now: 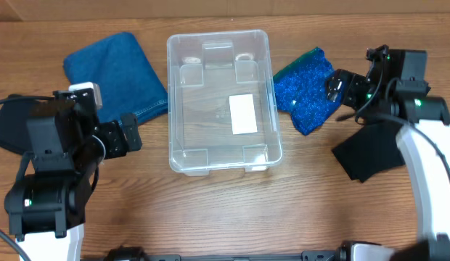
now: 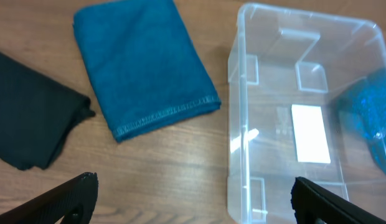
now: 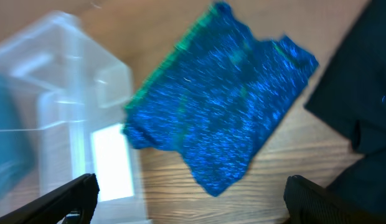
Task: Pack container
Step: 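Reach the right gripper to the sparkly blue cloth and grasp it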
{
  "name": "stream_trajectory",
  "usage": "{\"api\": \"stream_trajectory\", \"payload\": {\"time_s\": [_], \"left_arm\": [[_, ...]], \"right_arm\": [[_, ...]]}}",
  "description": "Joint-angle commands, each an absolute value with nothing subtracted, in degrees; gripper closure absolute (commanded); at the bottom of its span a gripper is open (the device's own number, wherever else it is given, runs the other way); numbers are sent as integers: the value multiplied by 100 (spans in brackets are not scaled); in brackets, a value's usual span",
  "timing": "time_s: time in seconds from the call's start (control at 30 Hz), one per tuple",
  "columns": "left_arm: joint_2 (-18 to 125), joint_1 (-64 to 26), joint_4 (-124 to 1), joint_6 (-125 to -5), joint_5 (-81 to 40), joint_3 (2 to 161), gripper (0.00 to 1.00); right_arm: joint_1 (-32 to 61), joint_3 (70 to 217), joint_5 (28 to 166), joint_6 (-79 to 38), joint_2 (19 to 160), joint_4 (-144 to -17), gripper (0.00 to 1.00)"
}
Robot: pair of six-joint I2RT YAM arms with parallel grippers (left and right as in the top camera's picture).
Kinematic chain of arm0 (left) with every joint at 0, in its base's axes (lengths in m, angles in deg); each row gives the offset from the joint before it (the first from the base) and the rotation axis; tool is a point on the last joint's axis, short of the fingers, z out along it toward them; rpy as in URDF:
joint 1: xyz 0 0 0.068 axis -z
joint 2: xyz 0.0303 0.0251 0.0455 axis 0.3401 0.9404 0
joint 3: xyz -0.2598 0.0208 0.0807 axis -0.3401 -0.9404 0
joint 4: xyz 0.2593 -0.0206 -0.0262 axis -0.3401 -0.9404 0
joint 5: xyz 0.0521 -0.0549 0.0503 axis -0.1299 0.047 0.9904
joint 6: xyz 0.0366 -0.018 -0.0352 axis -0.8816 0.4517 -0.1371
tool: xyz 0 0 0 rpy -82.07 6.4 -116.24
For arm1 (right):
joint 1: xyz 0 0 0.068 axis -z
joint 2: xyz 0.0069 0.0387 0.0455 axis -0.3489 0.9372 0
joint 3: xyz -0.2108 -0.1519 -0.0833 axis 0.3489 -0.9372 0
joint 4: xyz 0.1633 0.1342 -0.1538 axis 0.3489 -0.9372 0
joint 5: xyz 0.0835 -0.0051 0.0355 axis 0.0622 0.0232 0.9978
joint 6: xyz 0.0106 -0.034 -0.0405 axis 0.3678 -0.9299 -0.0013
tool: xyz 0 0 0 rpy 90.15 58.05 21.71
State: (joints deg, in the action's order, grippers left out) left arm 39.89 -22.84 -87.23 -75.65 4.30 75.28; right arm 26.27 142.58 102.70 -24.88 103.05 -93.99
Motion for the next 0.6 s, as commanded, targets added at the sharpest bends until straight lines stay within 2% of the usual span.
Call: {"api": "stream_trajectory", "payload": {"time_s": [0.0, 0.2, 0.57], "left_arm": [[4173, -2247, -8823, -7552, 282, 7670, 0], [4295, -2247, -8867, -7550, 268, 7670, 0], [4295, -2247, -8856, -7547, 264, 7670, 0]], "right_arm": [[3036, 14361, 11086, -2348, 11280, -9403, 0], [3123, 14357, 11473, -2219, 12661, -9152, 0], [3086, 14304, 11488, -1644, 13643, -8218, 0]]}}
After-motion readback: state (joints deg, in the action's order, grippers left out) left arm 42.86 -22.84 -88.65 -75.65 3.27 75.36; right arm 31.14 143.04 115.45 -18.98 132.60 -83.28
